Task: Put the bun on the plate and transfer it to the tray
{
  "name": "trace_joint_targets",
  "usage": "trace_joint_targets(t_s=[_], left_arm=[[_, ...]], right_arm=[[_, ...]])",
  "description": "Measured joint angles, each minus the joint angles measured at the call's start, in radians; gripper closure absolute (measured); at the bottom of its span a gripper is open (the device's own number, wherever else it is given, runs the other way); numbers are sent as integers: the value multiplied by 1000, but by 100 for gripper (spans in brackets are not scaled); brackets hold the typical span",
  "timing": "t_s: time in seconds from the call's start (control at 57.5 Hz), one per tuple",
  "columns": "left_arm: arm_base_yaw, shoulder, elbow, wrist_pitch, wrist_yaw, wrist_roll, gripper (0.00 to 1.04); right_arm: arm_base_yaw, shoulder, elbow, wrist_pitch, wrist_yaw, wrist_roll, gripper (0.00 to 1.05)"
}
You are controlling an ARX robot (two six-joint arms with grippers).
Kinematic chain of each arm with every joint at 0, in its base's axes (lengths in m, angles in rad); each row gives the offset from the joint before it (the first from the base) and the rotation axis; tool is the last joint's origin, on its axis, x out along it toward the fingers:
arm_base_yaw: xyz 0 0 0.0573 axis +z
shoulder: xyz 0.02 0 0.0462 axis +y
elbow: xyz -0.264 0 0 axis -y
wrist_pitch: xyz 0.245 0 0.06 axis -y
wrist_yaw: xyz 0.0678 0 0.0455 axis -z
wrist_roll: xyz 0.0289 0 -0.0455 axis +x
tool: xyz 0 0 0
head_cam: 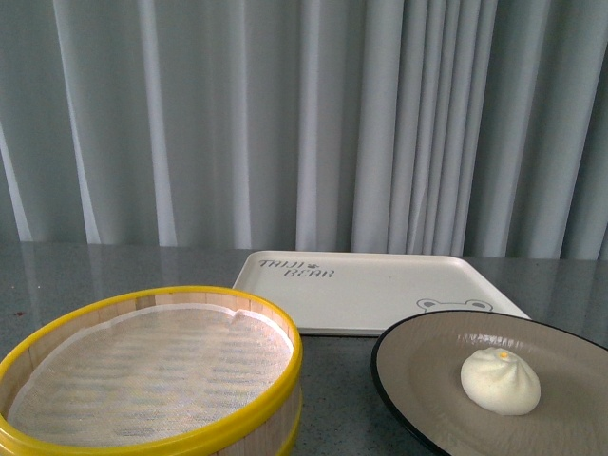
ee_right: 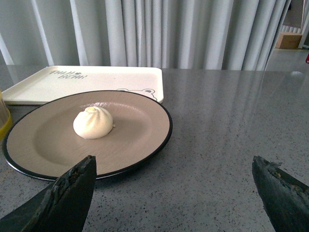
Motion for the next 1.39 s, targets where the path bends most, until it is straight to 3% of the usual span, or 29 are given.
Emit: trace_joint_targets(t_s=[0.157,0.713,1.392], left_arm=[[0,-52,-54,14,0,0,101],[0,-420,-61,-321,0,0,101],[0,-662,-61,-561,0,0,101]], right_arm=[[0,0,0,0,0,0,9],[0,0,0,0,0,0,9],[0,0,0,0,0,0,9]])
